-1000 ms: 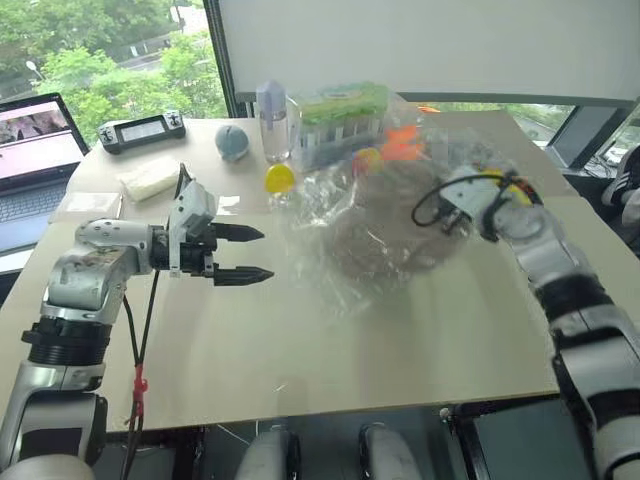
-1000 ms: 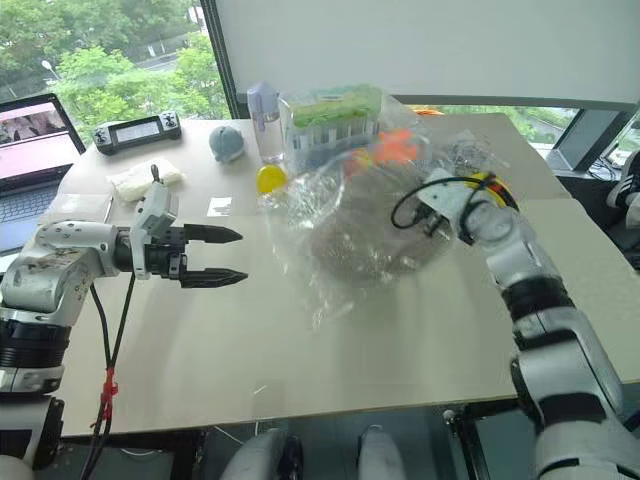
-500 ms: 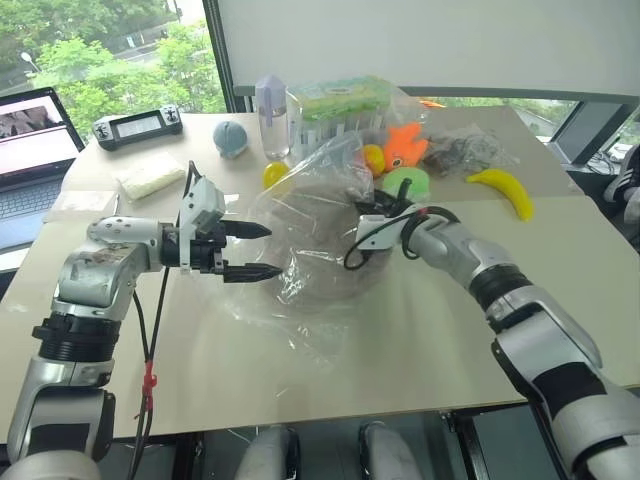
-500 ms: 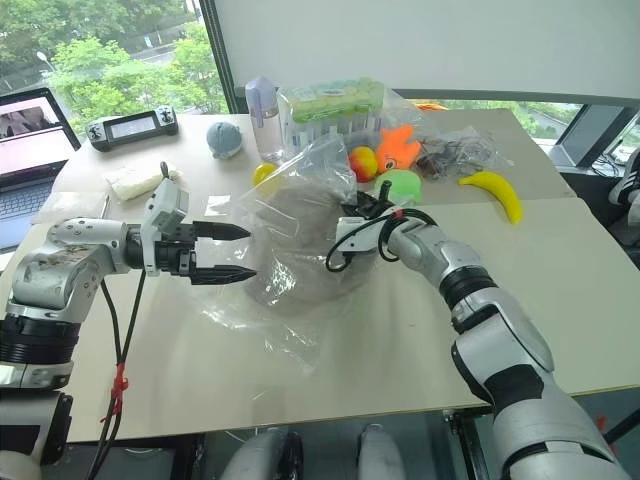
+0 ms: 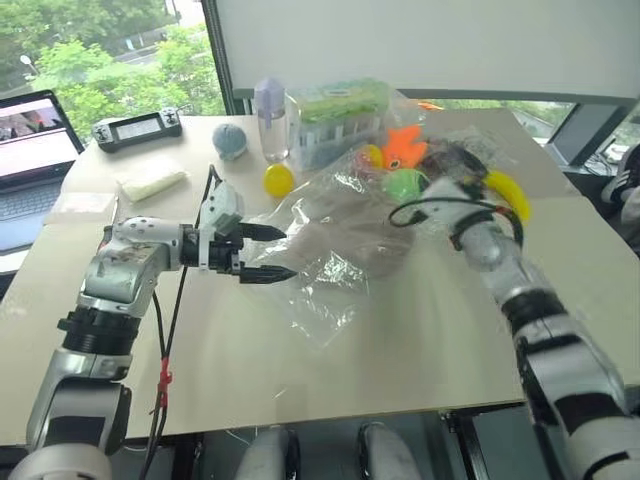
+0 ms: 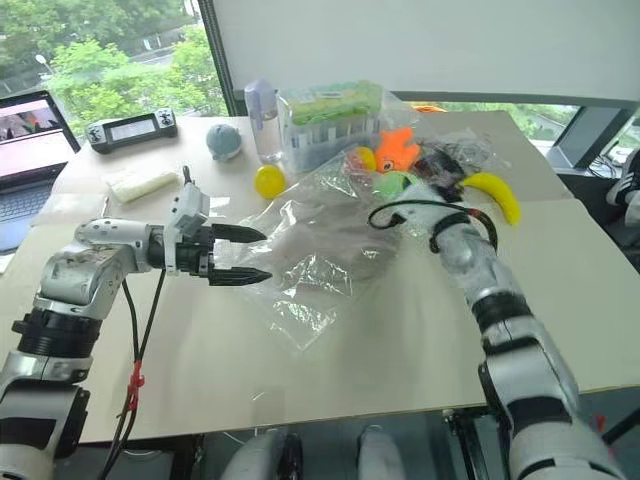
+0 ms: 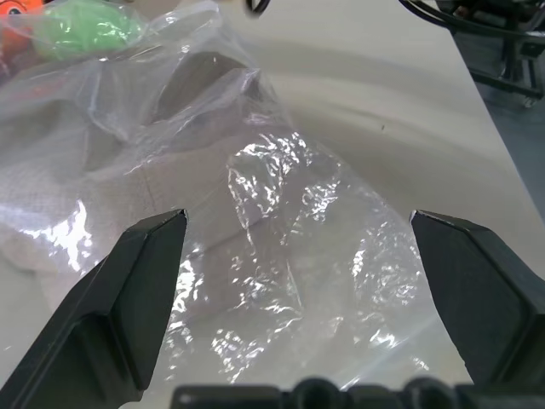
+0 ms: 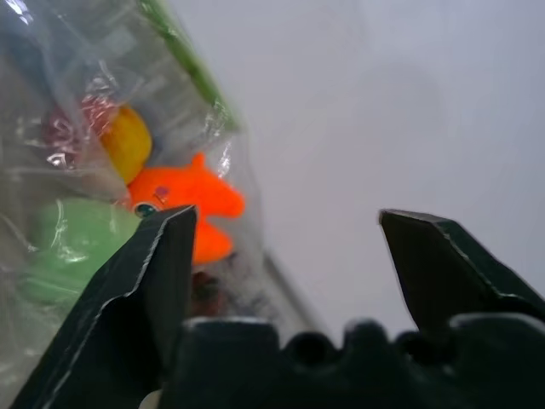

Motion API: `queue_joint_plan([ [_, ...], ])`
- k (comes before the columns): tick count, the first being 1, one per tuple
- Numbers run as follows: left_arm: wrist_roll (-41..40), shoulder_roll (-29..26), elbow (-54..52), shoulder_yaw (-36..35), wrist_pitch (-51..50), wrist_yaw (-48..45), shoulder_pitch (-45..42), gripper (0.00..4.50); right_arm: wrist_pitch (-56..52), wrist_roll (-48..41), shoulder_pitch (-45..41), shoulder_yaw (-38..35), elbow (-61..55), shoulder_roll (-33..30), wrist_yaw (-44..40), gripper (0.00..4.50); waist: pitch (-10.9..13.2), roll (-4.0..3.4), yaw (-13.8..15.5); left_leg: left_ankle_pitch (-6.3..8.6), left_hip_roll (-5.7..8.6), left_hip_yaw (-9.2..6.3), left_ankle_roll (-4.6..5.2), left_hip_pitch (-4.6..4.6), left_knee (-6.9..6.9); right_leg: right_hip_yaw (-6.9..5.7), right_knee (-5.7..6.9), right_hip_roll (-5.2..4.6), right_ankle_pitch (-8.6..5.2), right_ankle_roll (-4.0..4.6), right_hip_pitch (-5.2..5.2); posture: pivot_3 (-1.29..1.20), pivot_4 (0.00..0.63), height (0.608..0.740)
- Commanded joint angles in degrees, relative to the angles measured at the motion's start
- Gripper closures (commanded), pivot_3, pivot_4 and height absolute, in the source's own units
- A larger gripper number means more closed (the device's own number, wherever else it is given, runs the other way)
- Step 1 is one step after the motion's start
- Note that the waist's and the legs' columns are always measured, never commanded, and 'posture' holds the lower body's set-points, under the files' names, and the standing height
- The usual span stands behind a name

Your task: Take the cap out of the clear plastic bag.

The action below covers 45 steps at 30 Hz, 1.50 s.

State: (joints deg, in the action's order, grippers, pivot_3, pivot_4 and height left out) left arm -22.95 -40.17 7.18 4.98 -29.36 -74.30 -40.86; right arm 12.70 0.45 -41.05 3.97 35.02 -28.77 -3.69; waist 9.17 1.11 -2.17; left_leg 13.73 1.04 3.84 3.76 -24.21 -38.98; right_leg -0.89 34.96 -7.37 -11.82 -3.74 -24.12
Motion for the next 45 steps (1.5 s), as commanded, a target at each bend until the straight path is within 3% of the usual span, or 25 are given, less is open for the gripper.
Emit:
queue_joint_plan([
  [1,-4.6,0.5,0.5,-2.4,-2.6,-2.9,-4.1,0.00,-32.3,-32.7,13.1,-8.3,-34.3,-2.0,-14.0,0.45,0.0,0.00,0.7,0.04,-0.02,-0.06,0.07,-0.09,-0.07,0.00,0.07,-0.03,0.00,0.00,-0.06,0.00,0.150,0.740],
  [4,-1.2,0.6,5.5,-1.2,1.8,-3.1,-6.1,0.00,-53.6,-53.3,22.9,-10.2,-53.7,-7.0,-14.8,0.45,0.0,-0.03,1.3,0.17,-0.01,-0.08,0.28,-0.10,-0.09,0.05,0.12,-0.05,-0.01,-0.02,-0.12,0.00,0.150,0.740],
  [7,2.5,1.9,10.5,0.2,6.3,-1.8,-8.0,0.00,-63.4,-68.1,26.2,-13.3,-57.5,-4.6,-4.4,0.45,0.0,0.00,1.0,0.39,-0.04,-0.08,0.64,0.05,-0.10,0.07,0.11,-0.04,0.00,-0.01,0.00,0.00,0.150,0.740],
  [14,3.5,4.1,11.5,0.3,7.9,-1.6,-8.5,0.00,-66.2,-78.4,34.5,-14.1,-57.7,4.1,5.4,0.45,0.0,0.03,1.8,0.39,0.02,-0.10,0.66,0.04,-0.28,0.13,0.17,-0.05,0.04,0.04,-0.03,0.00,0.150,0.740],
  [18,3.9,3.0,10.2,-0.3,8.0,-1.3,-7.1,0.00,-63.4,-77.2,37.7,-18.4,-54.3,5.7,6.0,0.45,0.0,0.03,1.8,0.44,0.02,-0.09,0.75,-0.01,-0.53,0.13,0.25,-0.05,0.07,-0.02,0.01,0.00,0.150,0.740],
  [24,7.1,2.1,9.5,1.2,10.5,0.0,-5.4,0.00,-58.5,-74.8,34.3,-22.5,-46.0,9.8,4.4,0.45,0.0,0.03,1.4,0.46,0.00,-0.09,0.77,-0.02,-0.68,0.13,0.24,-0.03,0.07,-0.02,0.00,0.00,0.150,0.740],
  [29,7.0,2.7,8.6,0.2,10.3,1.3,-5.4,0.00,-55.1,-67.4,23.9,-21.3,-29.6,12.9,-0.3,0.45,0.0,0.03,0.8,0.45,-0.02,-0.05,0.77,0.08,-0.77,0.23,0.34,0.01,0.10,0.01,0.04,0.00,0.150,0.740],
  [35,7.4,2.6,7.6,-0.3,10.1,3.6,-5.1,0.00,-47.2,-60.4,3.2,-24.5,-0.8,15.3,-8.2,0.45,0.0,0.03,0.4,0.43,-0.01,-0.04,0.72,0.19,-0.84,0.28,0.61,0.01,0.11,0.02,0.05,0.00,0.150,0.740],
  [38,7.2,2.1,6.0,-0.4,9.7,4.1,-3.9,0.00,-46.6,-55.8,-3.2,-23.0,7.7,15.8,-12.5,0.45,0.0,0.02,-0.1,0.40,-0.01,0.01,0.68,0.19,-0.81,0.30,0.92,0.01,0.12,0.03,0.01,0.00,0.150,0.740],
  [40,7.0,1.7,5.1,-0.7,9.3,4.5,-3.2,0.00,-47.6,-53.9,-4.6,-22.4,9.2,16.6,-15.3,0.96,0.0,0.02,-0.2,0.37,-0.01,0.00,0.63,0.18,-0.74,0.28,0.91,0.01,0.11,0.03,-0.04,0.00,0.150,0.740],
  [41,7.0,1.5,4.8,-0.9,9.1,4.7,-3.0,0.00,-48.1,-53.6,-4.5,-22.3,8.9,16.8,-15.9,0.98,0.0,0.02,-0.2,0.37,-0.01,0.00,0.63,0.18,-0.74,0.28,0.91,0.01,0.11,0.03,-0.04,0.00,0.150,0.740],
  [42,6.9,1.4,4.6,-1.2,8.9,5.0,-2.8,0.00,-48.9,-53.3,-4.1,-22.2,8.1,17.0,-16.7,1.58,0.0,0.02,-0.2,0.35,-0.03,-0.01,0.58,0.15,-0.71,0.25,0.91,0.02,0.11,0.03,-0.07,0.00,0.150,0.740],
  [45,6.5,0.6,3.5,-1.6,8.5,5.7,-1.7,0.00,-53.4,-53.4,-1.0,-21.3,1.4,16.5,-21.1,2.33,0.0,0.02,-0.4,0.30,-0.02,-0.01,0.50,0.05,-0.72,0.24,0.86,0.00,0.11,0.02,-0.13,0.00,0.150,0.740],
])
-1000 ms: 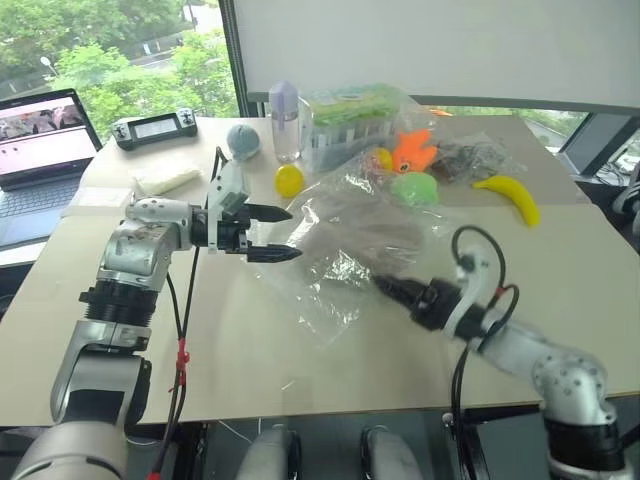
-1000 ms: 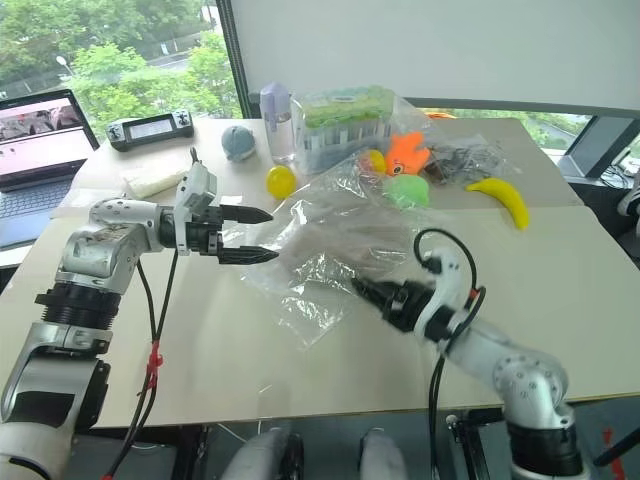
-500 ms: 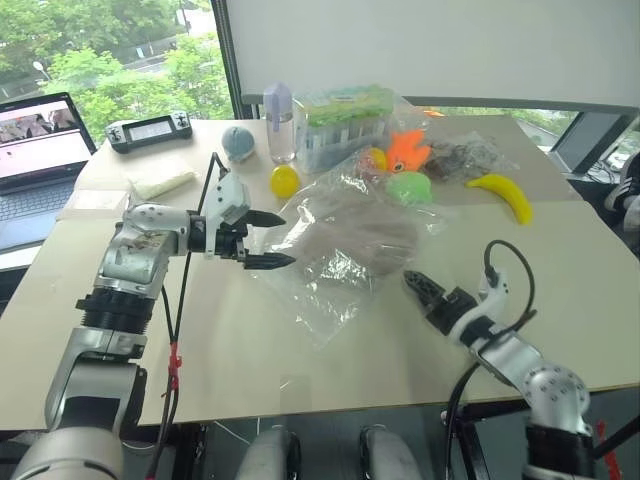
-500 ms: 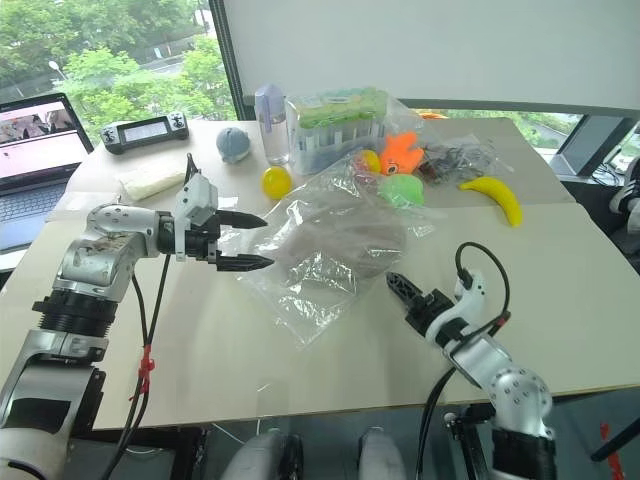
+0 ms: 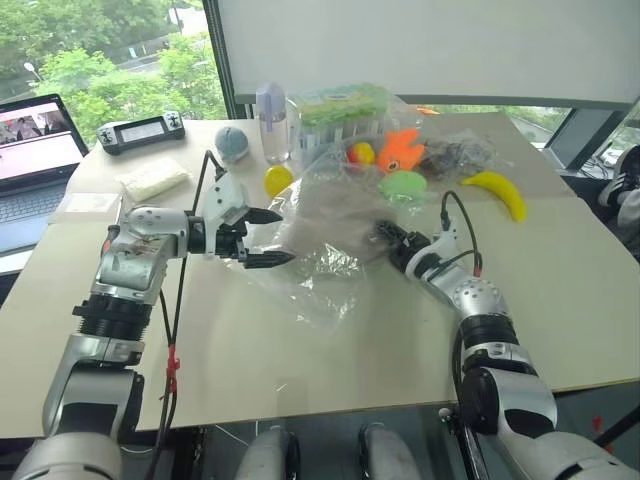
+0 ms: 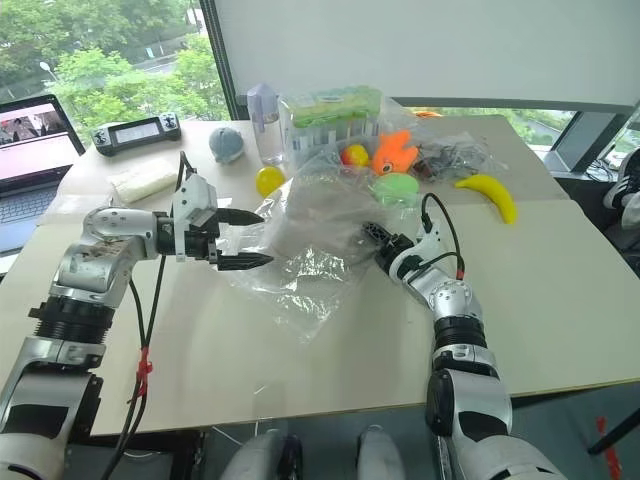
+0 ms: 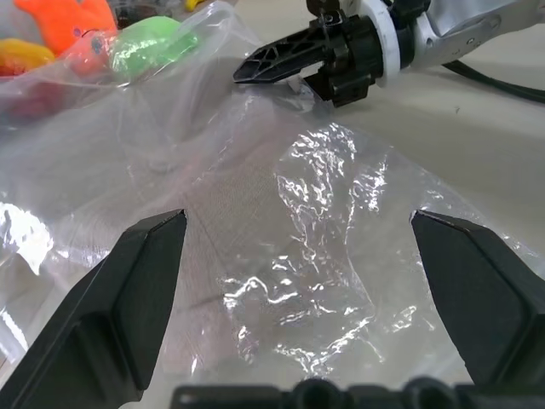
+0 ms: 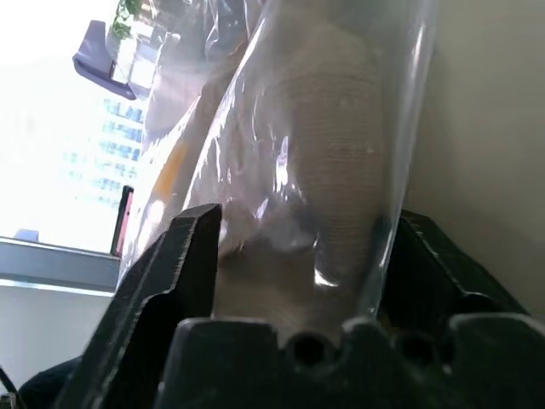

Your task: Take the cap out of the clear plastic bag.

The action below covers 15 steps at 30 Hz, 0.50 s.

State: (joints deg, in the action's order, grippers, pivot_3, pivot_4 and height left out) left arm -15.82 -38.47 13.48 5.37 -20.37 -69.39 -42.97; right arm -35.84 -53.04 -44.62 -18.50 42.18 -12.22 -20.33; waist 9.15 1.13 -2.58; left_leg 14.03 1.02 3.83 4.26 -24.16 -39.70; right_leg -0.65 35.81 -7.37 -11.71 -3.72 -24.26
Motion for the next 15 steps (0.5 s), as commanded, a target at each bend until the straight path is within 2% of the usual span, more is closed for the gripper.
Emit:
queue_joint_plan([
  [1,-0.7,-1.3,-3.3,-2.2,-0.7,1.0,0.9,0.00,-7.1,-0.5,3.8,1.4,-8.7,-1.5,-6.8,2.79,0.0,0.00,0.0,0.00,0.00,-0.01,0.00,-0.01,0.01,-0.01,-0.01,0.00,0.00,0.00,0.00,0.00,0.150,0.740],
  [6,-1.3,-2.0,-5.7,-3.1,-2.0,2.0,2.6,0.00,-16.6,-1.7,6.2,2.9,-18.3,-10.2,-18.0,4.43,0.0,-0.02,0.4,0.12,0.01,-0.03,0.18,-0.08,-0.01,-0.04,-0.04,-0.04,-0.01,-0.02,-0.03,0.00,0.150,0.740],
  [12,-1.9,-2.8,-9.1,-4.3,-3.7,3.3,5.3,0.00,-18.1,4.0,5.4,9.9,-21.6,-22.2,-34.0,4.47,0.0,-0.05,1.0,0.19,0.03,-0.02,0.31,-0.11,-0.03,-0.07,-0.08,-0.08,-0.02,-0.03,-0.02,0.00,0.150,0.740],
  [15,-2.3,-3.3,-10.6,-5.0,-4.6,3.7,6.3,0.00,-13.5,9.0,7.4,18.5,-28.0,-30.1,-50.7,4.47,0.0,-0.06,1.2,0.19,0.03,-0.01,0.31,-0.15,-0.03,-0.06,-0.12,-0.07,-0.02,-0.03,-0.06,0.00,0.150,0.740],
])
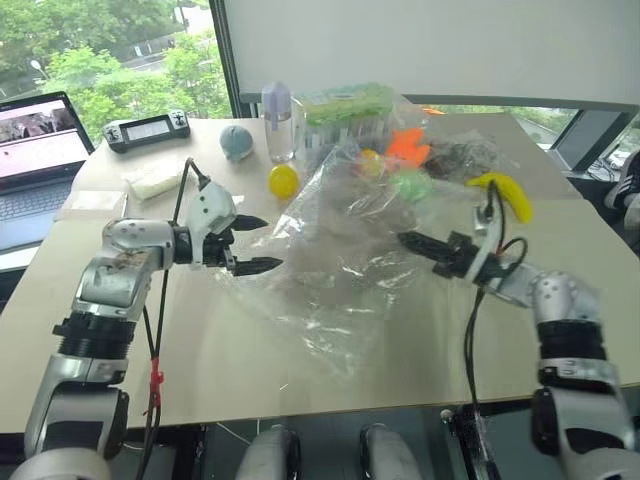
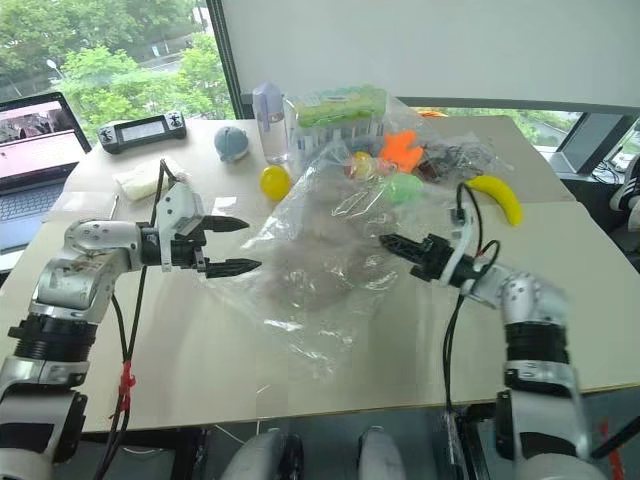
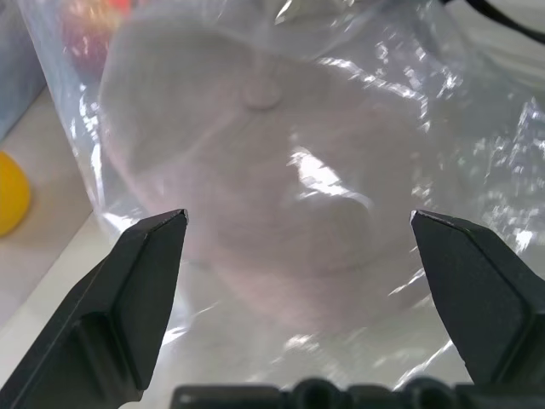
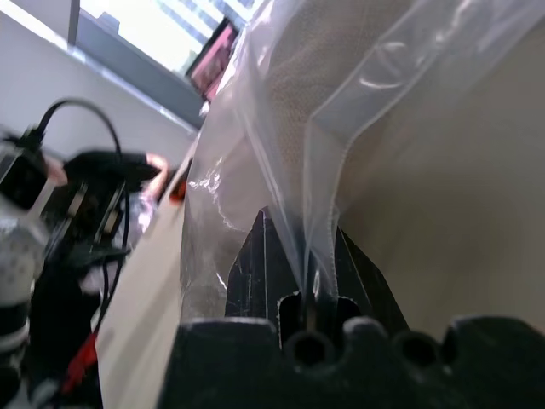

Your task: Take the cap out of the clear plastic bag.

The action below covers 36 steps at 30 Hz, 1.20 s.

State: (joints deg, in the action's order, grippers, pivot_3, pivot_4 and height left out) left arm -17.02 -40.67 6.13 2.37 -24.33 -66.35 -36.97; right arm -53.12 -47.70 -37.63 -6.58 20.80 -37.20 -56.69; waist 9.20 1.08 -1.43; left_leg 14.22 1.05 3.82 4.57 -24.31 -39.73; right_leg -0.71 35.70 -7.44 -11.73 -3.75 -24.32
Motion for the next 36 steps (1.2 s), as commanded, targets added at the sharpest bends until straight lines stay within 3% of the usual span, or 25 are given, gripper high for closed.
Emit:
queue_joint_plan([
  [1,-1.2,-1.3,-3.5,-2.2,-0.8,0.9,0.6,0.00,6.4,7.1,-0.2,10.0,-6.1,-6.8,-17.5,4.47,0.0,0.00,0.1,0.00,0.00,0.00,0.00,0.01,0.00,0.00,0.01,0.00,0.00,0.00,0.00,0.00,0.150,0.740],
  [5,-1.1,-1.4,-4.6,-2.7,-1.1,2.4,1.4,0.00,25.1,30.5,-9.5,23.3,8.2,-6.5,-12.4,4.47,0.0,0.01,-0.4,0.01,-0.01,0.05,0.01,0.06,-0.11,0.01,-0.01,0.01,-0.02,-0.03,0.08,0.00,0.150,0.740],
  [8,-2.0,-1.6,-6.0,-3.2,-2.0,3.0,2.2,0.00,40.1,41.7,-17.9,26.4,21.1,-2.6,-2.6,4.47,0.0,0.00,-0.5,-0.05,0.02,0.08,-0.10,0.07,-0.11,0.03,-0.22,-0.03,-0.02,-0.03,0.00,0.00,0.150,0.740],
  [13,-1.9,-1.4,-6.6,-2.9,-2.2,3.7,3.0,0.00,56.1,48.8,-28.4,24.3,38.0,4.9,13.3,4.47,0.0,0.00,-0.9,-0.42,0.00,0.07,-0.73,0.02,0.04,0.03,0.07,-0.02,0.01,0.03,-0.10,0.00,0.150,0.740],
  [18,-1.8,-0.2,-6.6,-1.9,-2.3,4.3,2.0,0.00,60.7,49.5,-31.9,18.8,46.5,9.4,25.1,4.47,0.0,-0.01,-0.5,-0.42,0.01,0.00,-0.79,0.00,0.14,-0.06,-0.03,-0.02,0.01,0.03,-0.08,0.00,0.150,0.740],
  [21,-1.5,0.2,-5.9,-1.6,-1.7,4.3,1.4,0.00,60.6,49.7,-31.2,16.8,48.9,10.1,27.8,4.47,0.0,-0.01,-0.3,-0.40,0.03,0.00,-0.79,-0.03,0.23,-0.08,-0.14,-0.03,0.01,0.03,-0.09,0.00,0.150,0.740],
  [24,-1.2,0.7,-4.9,-1.3,-1.1,4.6,0.5,0.00,58.4,48.8,-29.9,13.4,50.9,10.5,33.5,3.64,0.0,-0.01,-0.4,-0.41,0.03,0.01,-0.81,-0.02,0.48,-0.11,-0.44,-0.02,0.01,0.03,-0.07,0.00,0.150,0.740],
  [29,-0.3,1.6,-3.3,0.0,0.5,4.1,-0.8,0.00,59.2,46.0,-27.7,6.8,50.7,10.8,39.6,1.86,0.0,-0.01,-0.8,-0.43,0.05,0.05,-0.83,0.03,0.74,-0.11,-0.60,-0.01,0.01,0.03,-0.04,0.00,0.150,0.740],
  [33,1.9,1.6,-1.2,2.2,3.4,3.1,-2.0,0.00,61.9,45.2,-26.4,3.7,47.4,9.9,39.6,0.54,0.0,-0.01,-1.0,-0.44,0.05,0.08,-0.83,0.03,0.76,-0.11,-0.64,-0.01,0.01,0.02,-0.04,0.00,0.150,0.740],
  [36,3.7,2.3,0.5,4.4,7.0,1.8,-3.4,0.00,59.7,45.7,-23.3,2.3,43.8,6.1,39.3,0.54,0.0,-0.01,-1.0,-0.44,0.04,0.09,-0.82,0.05,0.76,-0.11,-0.65,0.00,0.01,0.02,-0.02,0.00,0.150,0.740],
])
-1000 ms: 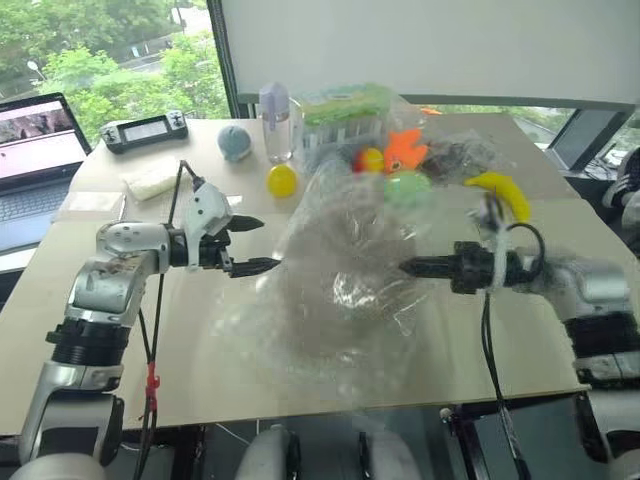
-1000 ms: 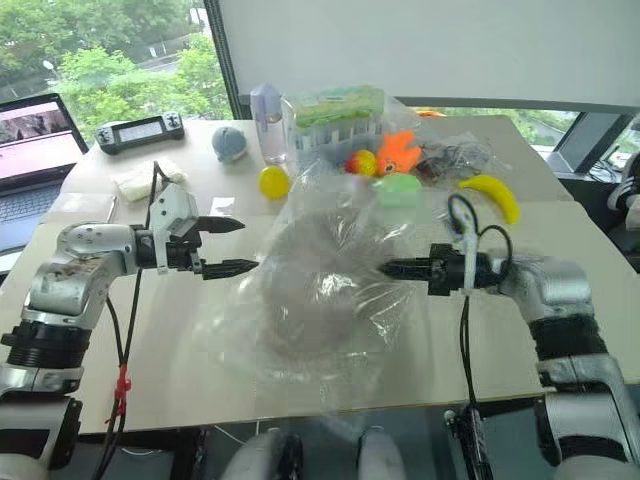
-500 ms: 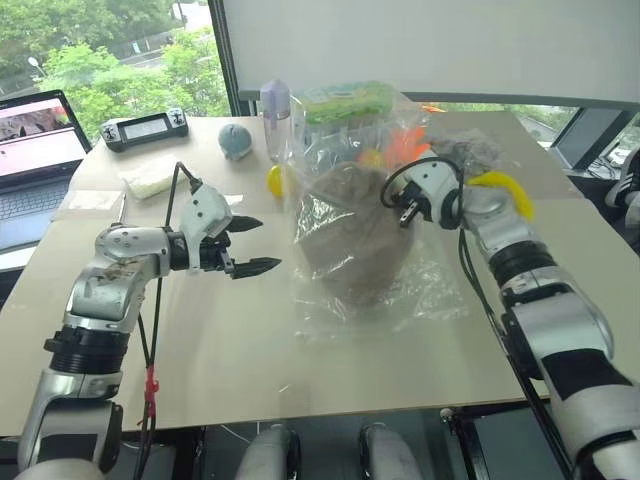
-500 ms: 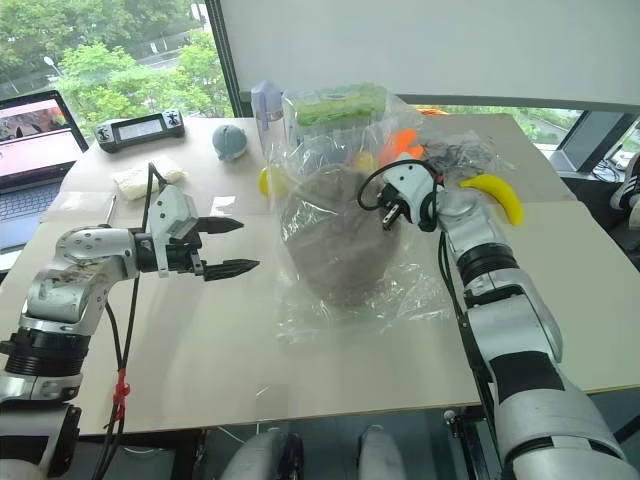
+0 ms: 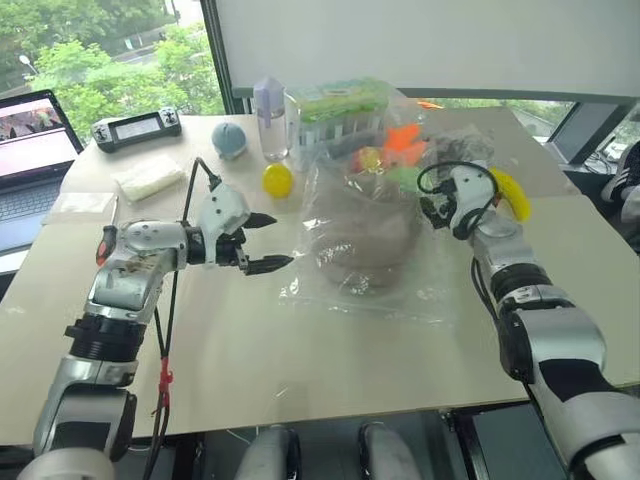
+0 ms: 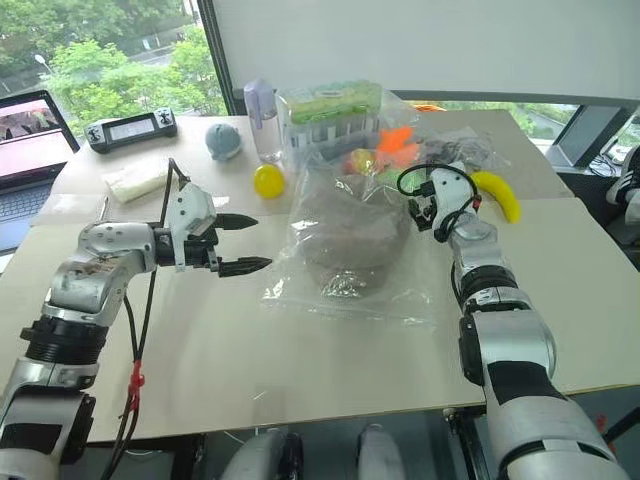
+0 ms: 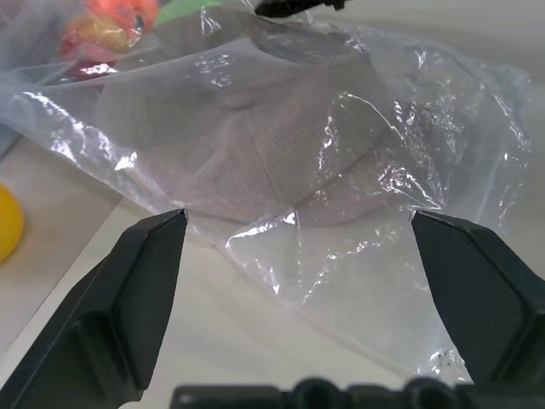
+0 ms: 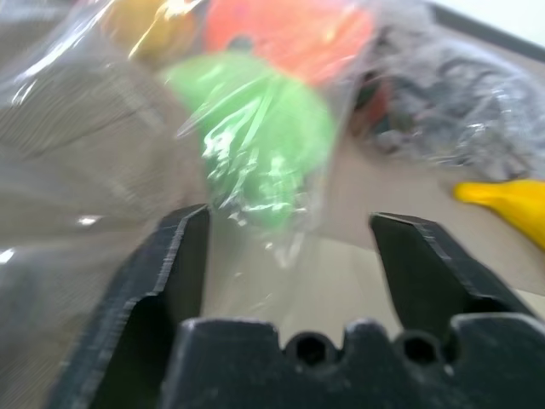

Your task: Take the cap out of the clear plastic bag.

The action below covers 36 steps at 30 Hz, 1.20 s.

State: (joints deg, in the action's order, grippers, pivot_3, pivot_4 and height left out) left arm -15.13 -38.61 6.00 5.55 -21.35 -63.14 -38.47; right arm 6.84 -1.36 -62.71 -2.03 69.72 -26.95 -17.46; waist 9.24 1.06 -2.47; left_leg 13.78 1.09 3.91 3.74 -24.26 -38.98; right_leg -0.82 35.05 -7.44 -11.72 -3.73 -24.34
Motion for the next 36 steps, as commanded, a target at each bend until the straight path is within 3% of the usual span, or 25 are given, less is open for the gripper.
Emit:
queue_joint_plan([
  [1,2.0,0.5,0.8,1.8,4.9,-2.0,-2.3,0.00,-1.7,-0.4,3.0,-2.7,-6.3,-5.5,0.3,0.54,0.0,0.00,0.4,0.00,0.00,0.00,0.00,0.00,0.00,0.00,0.00,0.00,0.00,0.00,0.01,0.00,0.150,0.740],
  [5,7.7,-0.8,0.6,8.0,14.0,-6.7,-1.9,0.00,-10.7,-5.4,13.9,-8.2,-16.8,-10.3,-3.3,0.54,0.0,0.00,1.7,0.05,0.00,0.00,0.08,-0.03,0.00,-0.05,-0.07,-0.01,-0.01,-0.02,0.07,0.00,0.150,0.740],
  [6,5.2,-0.6,-1.4,7.9,12.3,-9.1,-1.5,0.00,-13.8,-7.0,17.7,-10.0,-20.9,-11.3,-4.2,0.54,0.0,0.00,1.8,0.06,-0.02,0.00,0.10,-0.02,0.00,-0.07,-0.10,-0.01,-0.01,-0.02,0.09,0.00,0.150,0.740],
  [10,-0.2,0.9,-4.1,6.1,8.8,-12.2,-2.6,0.00,-32.6,-15.6,35.1,-12.9,-42.8,-14.6,-14.1,0.54,0.0,0.00,1.8,0.14,-0.04,0.03,0.24,-0.14,-0.04,-0.03,-0.15,-0.02,-0.06,-0.10,0.05,0.00,0.150,0.740],
  [12,0.2,0.8,-5.4,7.0,9.2,-13.1,-2.7,0.00,-43.1,-25.6,48.5,-14.2,-59.9,-14.3,-20.1,0.54,-0.1,-0.10,1.7,0.18,-0.02,0.07,0.31,-0.13,-0.10,0.11,-0.13,-0.06,-0.09,-0.15,0.06,0.00,0.150,0.740],
  [15,1.7,1.0,-7.5,9.0,11.8,-14.2,-1.1,0.00,-51.8,-34.0,60.4,-16.7,-77.2,-12.5,-20.0,0.54,-0.2,-0.03,1.4,0.50,-0.10,-0.03,0.84,0.12,-0.07,0.07,-0.10,0.01,-0.10,-0.15,0.31,0.00,0.150,0.740],
  [19,10.5,-0.5,-6.7,15.2,25.4,-14.7,5.5,0.00,-56.1,-38.0,61.8,-19.4,-86.1,-8.6,-13.9,0.54,-0.2,-0.02,0.8,0.55,-0.08,0.07,0.88,0.66,-0.14,0.30,-0.20,-0.03,-0.08,-0.12,0.73,0.00,0.150,0.740],
  [24,14.9,5.4,-3.2,14.7,34.9,-5.2,6.7,0.00,-60.1,-41.2,62.8,-19.4,-90.9,-6.8,-12.0,0.54,-0.1,0.00,2.7,0.43,-0.11,-0.03,0.79,1.00,-0.24,0.22,-0.22,-0.13,-0.04,-0.01,1.04,0.00,0.150,0.740],
  [30,17.5,10.7,2.4,13.0,42.2,3.6,4.8,0.00,-61.7,-38.7,73.3,-14.0,-103.3,-17.0,-17.7,0.54,-0.2,-0.20,3.9,0.50,-0.05,-0.08,0.87,0.83,-0.27,0.14,-0.14,-0.23,-0.03,0.00,0.90,0.00,0.150,0.740],
  [36,18.6,11.9,5.1,14.3,44.9,4.8,4.1,0.00,-63.3,-46.9,77.1,-22.1,-115.0,-23.4,-21.6,0.54,-0.3,-0.09,3.3,0.55,-0.02,-0.07,0.95,0.45,-0.48,0.10,-0.15,-0.19,-0.07,-0.09,0.66,0.00,0.150,0.740],
])
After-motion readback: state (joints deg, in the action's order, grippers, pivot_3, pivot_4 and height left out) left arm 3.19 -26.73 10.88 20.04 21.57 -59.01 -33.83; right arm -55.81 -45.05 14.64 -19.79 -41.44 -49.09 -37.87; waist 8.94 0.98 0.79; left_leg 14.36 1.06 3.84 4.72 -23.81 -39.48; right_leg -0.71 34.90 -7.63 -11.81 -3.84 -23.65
